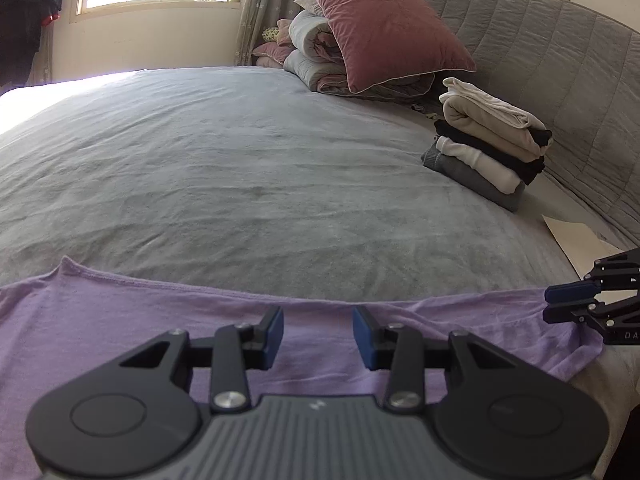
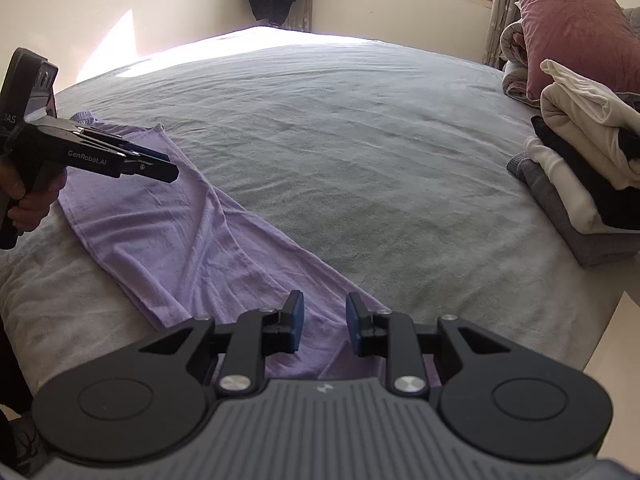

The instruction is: Fold clothes

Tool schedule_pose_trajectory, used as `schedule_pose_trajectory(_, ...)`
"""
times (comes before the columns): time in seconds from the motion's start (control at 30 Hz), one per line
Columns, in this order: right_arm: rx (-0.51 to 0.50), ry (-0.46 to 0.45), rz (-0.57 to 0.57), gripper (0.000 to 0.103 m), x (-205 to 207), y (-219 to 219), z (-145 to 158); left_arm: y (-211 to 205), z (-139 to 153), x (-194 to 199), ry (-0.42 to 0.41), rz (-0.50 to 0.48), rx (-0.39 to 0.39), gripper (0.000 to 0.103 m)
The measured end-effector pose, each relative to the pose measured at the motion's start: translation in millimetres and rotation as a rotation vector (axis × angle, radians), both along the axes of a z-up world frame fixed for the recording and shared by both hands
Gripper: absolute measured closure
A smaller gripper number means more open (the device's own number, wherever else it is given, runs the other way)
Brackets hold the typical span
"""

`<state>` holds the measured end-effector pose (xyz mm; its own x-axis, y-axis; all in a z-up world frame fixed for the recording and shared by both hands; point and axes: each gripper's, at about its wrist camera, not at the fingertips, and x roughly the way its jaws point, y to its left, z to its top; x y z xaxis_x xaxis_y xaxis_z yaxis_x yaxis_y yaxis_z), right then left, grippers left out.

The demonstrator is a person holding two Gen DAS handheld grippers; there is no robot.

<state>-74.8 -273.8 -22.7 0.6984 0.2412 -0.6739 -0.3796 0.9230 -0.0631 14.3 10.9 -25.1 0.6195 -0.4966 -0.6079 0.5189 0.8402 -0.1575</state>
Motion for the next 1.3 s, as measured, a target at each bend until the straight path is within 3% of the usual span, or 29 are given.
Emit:
schedule_pose_trajectory(0.1,-0.077,0.005,-0.016,0.075,-10,-8,0,-4,-3,0,0.004,-0.008,0.026,0.064)
schedule_pose_trajectory(0.4,-0.15,0.088,-0.04,0.076,-32,-34,-4,-14,-5,-5,-0.002,-0.028,0.077,0.064)
schedule_pose_trajectory(0.67,0.099,0.06,-0.102,0.076,-26,-58,25,-15,0,-12,-0.018,-0.049,0.078,0.064)
schedule_pose_trajectory(0.83,0.197,0.07,-0.157,0.076,-13,-72,25,-19,0,-15,-0.008,-0.081,0.066,0.064)
schedule_pose_trajectory(0.97,0.18,0.112,-0.157,0.076,-1,-70,14,-24,-2,-14,0.001,-0.094,0.063,0.064)
schedule_pose_trajectory(1.17,0.075,0.169,-0.079,0.076,-2,-54,0,-27,-3,-10,0.008,-0.098,0.054,0.064)
schedule_pose_trajectory(1.2,0.062,0.173,-0.07,0.076,-2,-52,-3,-27,-3,-9,0.01,-0.098,0.054,0.064)
schedule_pose_trajectory(1.27,0.037,0.181,-0.053,0.099,-3,-48,-8,-28,-5,-8,0.019,-0.1,0.056,0.064)
schedule_pose_trajectory(1.3,0.031,0.18,-0.051,0.1,-4,-47,-7,-29,-5,-8,0.022,-0.103,0.059,0.064)
